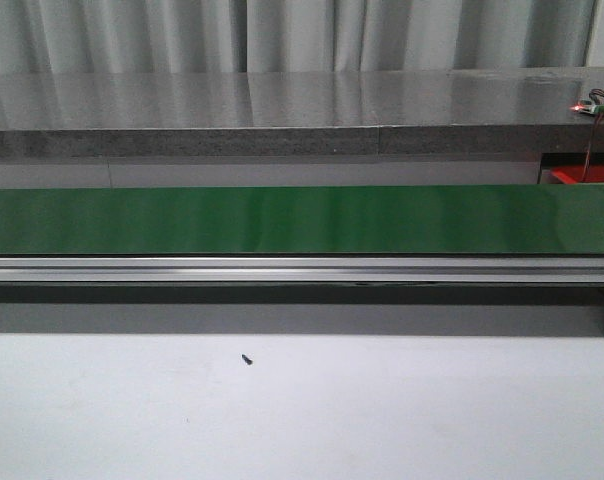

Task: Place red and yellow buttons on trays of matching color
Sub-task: 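Lower the held red button into the red tray and open the right gripper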

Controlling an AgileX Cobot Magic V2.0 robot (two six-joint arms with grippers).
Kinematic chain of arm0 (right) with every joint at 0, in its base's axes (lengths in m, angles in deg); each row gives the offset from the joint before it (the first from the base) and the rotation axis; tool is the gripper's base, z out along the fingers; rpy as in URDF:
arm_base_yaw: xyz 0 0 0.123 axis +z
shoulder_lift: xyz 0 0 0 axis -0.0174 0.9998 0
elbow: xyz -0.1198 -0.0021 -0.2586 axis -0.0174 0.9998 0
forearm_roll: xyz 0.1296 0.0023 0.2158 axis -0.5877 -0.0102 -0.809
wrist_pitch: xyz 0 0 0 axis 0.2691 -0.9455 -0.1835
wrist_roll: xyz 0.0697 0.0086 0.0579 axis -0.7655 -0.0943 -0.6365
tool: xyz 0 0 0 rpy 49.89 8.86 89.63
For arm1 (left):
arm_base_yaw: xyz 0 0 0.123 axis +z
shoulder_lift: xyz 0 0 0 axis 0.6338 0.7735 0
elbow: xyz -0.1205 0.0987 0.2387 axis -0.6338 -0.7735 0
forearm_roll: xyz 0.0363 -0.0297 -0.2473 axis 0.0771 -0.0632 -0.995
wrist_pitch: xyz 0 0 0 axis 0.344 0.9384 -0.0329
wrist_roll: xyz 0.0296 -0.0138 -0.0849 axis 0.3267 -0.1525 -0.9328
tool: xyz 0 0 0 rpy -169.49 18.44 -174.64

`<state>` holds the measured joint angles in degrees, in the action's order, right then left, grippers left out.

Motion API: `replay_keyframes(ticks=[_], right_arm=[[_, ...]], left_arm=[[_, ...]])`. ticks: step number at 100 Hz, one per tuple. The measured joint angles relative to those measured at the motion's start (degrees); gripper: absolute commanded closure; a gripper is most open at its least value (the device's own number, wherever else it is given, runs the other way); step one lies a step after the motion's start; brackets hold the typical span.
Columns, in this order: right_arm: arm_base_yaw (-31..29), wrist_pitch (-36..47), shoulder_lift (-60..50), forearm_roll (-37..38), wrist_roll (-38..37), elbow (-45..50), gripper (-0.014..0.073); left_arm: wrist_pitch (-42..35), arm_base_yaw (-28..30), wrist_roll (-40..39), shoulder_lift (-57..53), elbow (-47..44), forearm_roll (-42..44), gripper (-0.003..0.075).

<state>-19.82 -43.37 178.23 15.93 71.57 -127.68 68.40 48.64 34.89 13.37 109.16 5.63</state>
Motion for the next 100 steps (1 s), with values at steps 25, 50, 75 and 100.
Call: replay_keyframes(ticks=[25, 50, 75, 100], right_arm=[[-0.21, 6.74, 4.97, -0.84, 0.00, 0.00, 0.0468], [-0.21, 9.11, 11.62, -0.84, 0.00, -0.61, 0.0468], [-0.21, 9.82, 15.37, -0.84, 0.00, -3.31, 0.0468], [-0.42, 10.06, 18.44, -0.93, 0.00, -4.36, 0.0466]], left_arm=[[0.00, 0.00, 0.00, 0.00, 0.00, 0.00, 0.0740], [0.00, 0.00, 0.00, 0.00, 0.00, 0.00, 0.0740], [-0.31, 0.00, 0.00, 0.00, 0.00, 0.00, 0.0740], [-0.70, 0.00, 0.00, 0.00, 0.00, 0.00, 0.0740]])
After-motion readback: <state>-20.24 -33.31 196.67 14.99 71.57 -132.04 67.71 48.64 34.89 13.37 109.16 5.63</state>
